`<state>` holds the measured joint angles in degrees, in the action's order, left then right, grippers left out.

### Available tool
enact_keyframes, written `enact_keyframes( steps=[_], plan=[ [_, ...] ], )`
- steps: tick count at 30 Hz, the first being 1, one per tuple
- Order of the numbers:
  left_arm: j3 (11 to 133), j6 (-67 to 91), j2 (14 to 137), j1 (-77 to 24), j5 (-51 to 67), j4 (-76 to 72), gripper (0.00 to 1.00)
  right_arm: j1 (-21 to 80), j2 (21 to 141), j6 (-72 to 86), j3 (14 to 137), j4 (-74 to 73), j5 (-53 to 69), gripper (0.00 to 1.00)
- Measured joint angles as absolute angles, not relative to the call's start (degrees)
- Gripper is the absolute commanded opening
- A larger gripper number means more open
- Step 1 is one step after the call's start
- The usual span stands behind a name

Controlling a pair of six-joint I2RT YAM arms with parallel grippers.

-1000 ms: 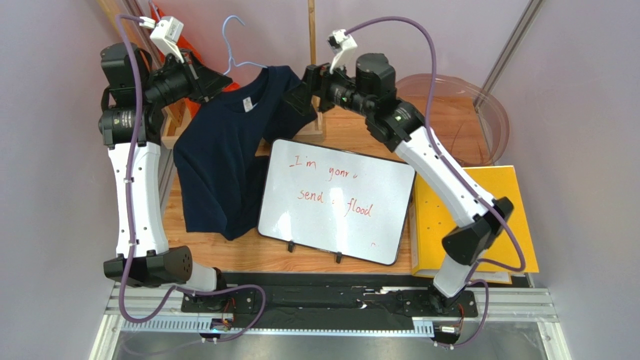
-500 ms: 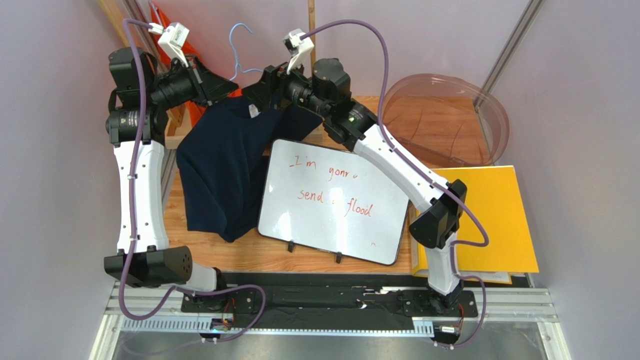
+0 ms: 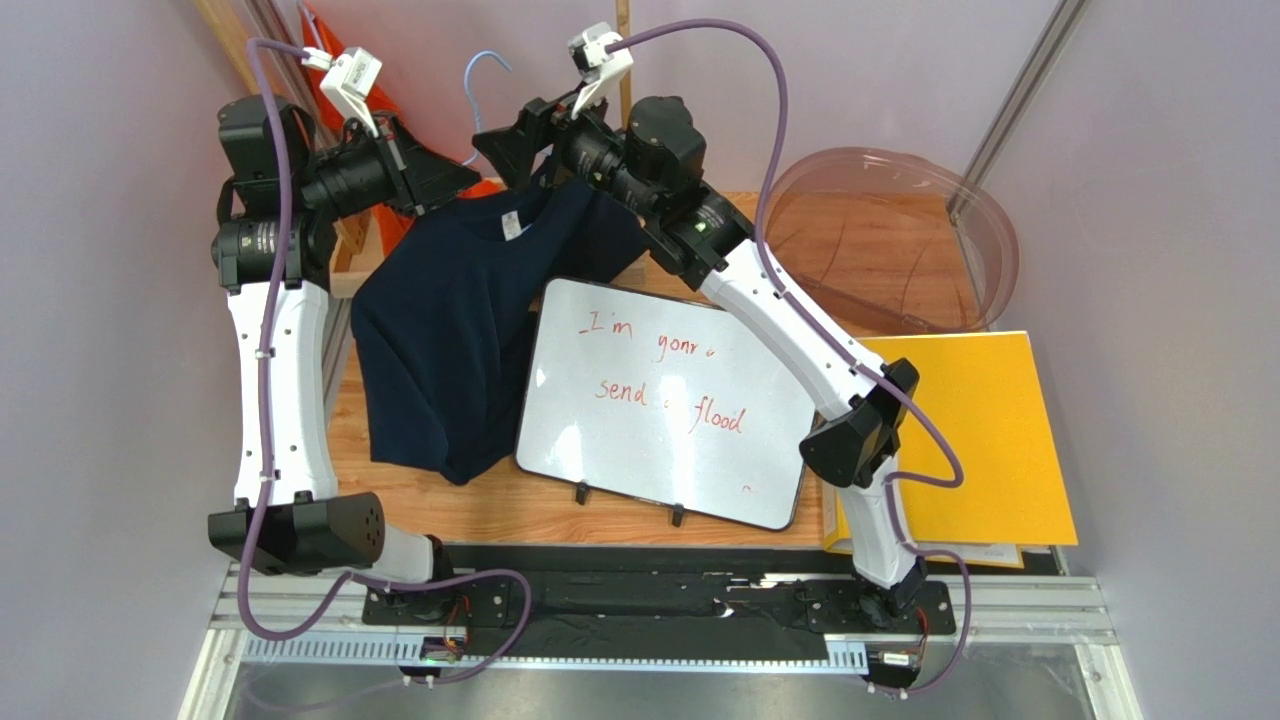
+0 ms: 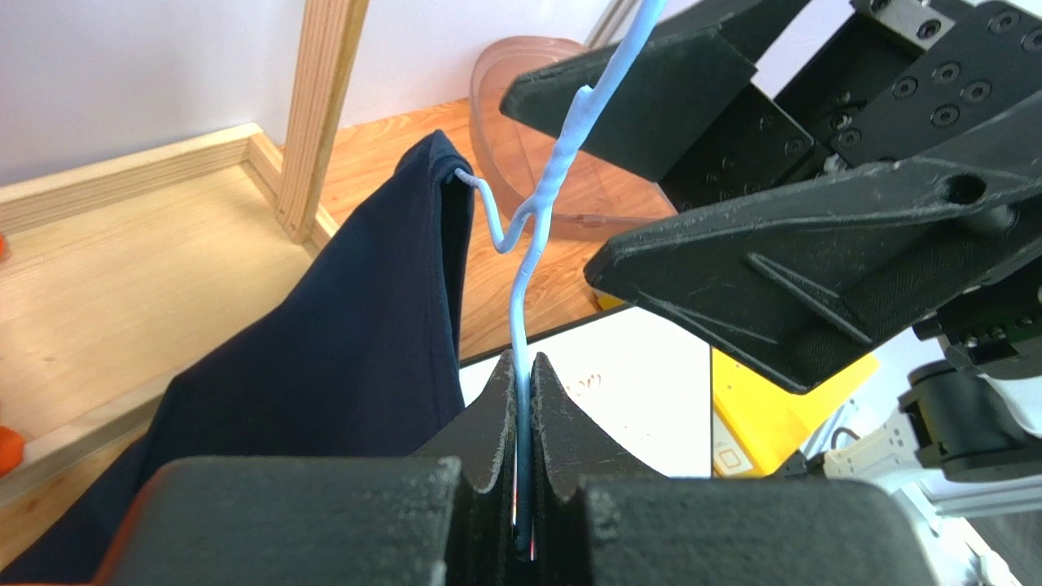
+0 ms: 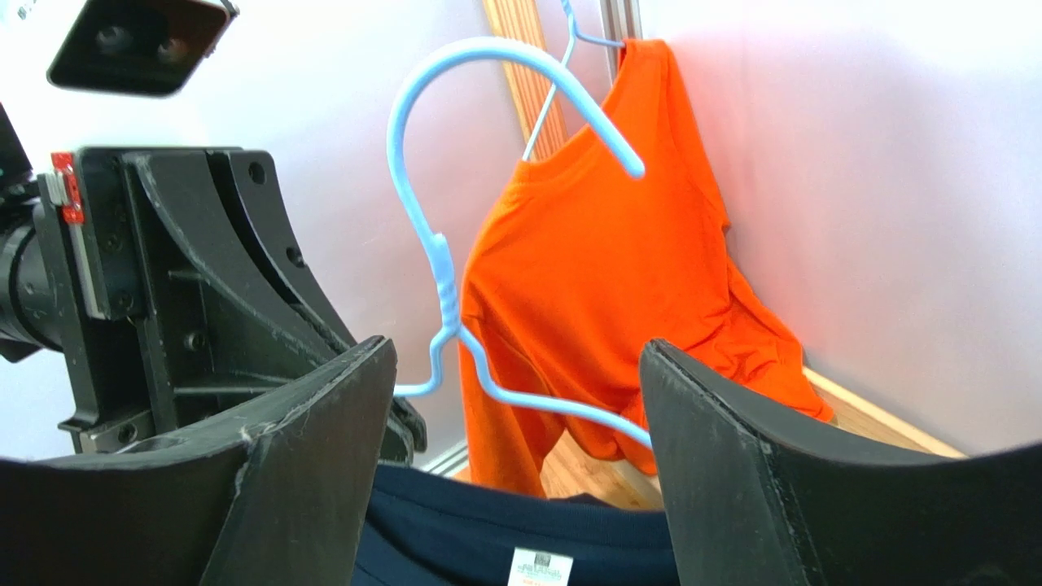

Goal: Remove the t-shirt from the hanger

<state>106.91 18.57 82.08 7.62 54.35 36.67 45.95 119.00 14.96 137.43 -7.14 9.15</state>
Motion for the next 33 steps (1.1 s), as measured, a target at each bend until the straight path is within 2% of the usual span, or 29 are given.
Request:
enact_keyframes(
  steps=[13,16,18,19,21,22,23,24,25,27,28,31,33],
  plan=[
    [106.87,18.44,81.38,7.6,56.38,37.06,0.0,46.44,122.06,15.35,140.77,-6.59,9.06,0.67],
    [106.87,18.44,81.36,7.62,56.58,37.06,0.0,46.98,122.41,15.38,140.77,-6.52,9.04,0.61],
    [106.87,18.48,81.38,7.6,56.71,37.06,0.0,47.22,122.89,15.38,140.86,-6.48,8.99,0.47],
    [106.87,18.46,81.36,7.6,56.64,37.21,0.0,47.42,123.11,15.14,140.9,-6.26,8.95,0.34],
    [106.85,18.52,81.38,7.62,56.18,37.5,0.0,47.55,123.48,15.79,141.18,-5.52,9.47,0.2],
    [106.85,18.52,81.38,7.62,55.88,37.5,0.0,47.64,123.55,15.94,141.18,-5.13,9.58,0.0],
    [106.85,18.55,81.41,7.6,55.77,37.65,0.0,48.01,123.55,15.73,141.21,-4.86,9.19,0.0],
    [106.87,18.59,81.36,7.62,55.83,37.65,0.06,48.16,123.55,15.33,141.29,-4.73,9.08,0.0],
    [106.87,18.68,81.32,7.68,55.94,37.45,0.23,48.21,123.55,15.38,141.36,-4.58,9.1,0.0],
    [106.87,18.79,81.28,7.7,55.44,37.3,0.39,48.25,123.57,14.98,141.38,-4.62,8.38,0.0],
    [106.87,18.72,81.25,7.68,55.07,37.1,0.59,48.27,123.57,14.85,141.38,-4.84,7.75,0.0],
    [106.21,19.14,79.96,7.66,52.12,37.04,0.68,48.23,123.57,14.09,141.21,-5.74,4.43,0.0],
    [104.29,19.03,77.62,7.66,48.75,36.95,0.7,48.03,123.52,13.43,140.42,-5.52,2.61,0.0]
  ],
)
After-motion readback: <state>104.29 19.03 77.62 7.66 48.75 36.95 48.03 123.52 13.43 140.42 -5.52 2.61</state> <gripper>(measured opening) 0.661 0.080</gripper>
